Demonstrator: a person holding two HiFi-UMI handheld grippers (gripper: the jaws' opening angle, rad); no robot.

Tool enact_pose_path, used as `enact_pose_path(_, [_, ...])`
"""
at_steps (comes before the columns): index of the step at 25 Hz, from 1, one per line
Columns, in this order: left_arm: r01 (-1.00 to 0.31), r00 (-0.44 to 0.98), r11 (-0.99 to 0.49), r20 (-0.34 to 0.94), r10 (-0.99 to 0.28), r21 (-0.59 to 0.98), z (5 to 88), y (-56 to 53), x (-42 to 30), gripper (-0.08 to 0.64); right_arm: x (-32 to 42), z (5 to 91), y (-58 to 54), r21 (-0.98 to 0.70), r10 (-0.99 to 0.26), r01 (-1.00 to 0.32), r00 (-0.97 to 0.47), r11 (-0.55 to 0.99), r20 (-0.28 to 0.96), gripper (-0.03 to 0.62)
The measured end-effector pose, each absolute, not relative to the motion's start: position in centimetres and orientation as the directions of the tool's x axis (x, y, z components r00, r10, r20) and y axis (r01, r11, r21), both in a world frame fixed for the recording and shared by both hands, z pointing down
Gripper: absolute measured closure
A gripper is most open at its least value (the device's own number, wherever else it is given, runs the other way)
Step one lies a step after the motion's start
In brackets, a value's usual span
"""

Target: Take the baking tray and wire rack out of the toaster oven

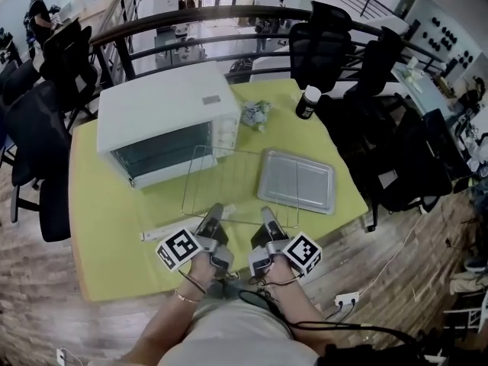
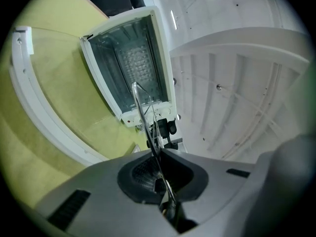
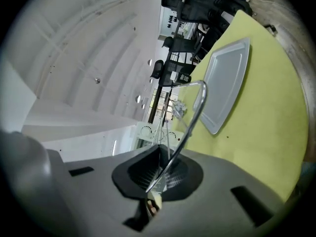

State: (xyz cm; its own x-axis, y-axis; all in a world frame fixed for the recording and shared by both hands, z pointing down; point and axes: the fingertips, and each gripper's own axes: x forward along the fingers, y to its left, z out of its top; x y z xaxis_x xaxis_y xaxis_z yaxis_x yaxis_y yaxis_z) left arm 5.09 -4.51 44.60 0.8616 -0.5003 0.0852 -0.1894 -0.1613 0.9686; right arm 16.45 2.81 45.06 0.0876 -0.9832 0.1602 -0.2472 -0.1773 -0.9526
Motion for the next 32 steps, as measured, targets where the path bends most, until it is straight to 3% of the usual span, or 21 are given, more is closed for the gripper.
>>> enact_pose_path(20, [-0.157,0.960,-0.162,0.112,-0.258,0.974,46.1,1.0,18.0,0.552,27.1,46.2,11.0,-0.948,-0.922,-0.177,0.335,-0.265,0.195,0.597])
enact_pose_path(32, [-0.184,0.967,-0.144,0.152,-0.205,0.972,47.9,1.7,22.7,0.552,31.5,47.7,11.8,-0.948,-0.906,-0.156,0.370,-0.277,0.204,0.597])
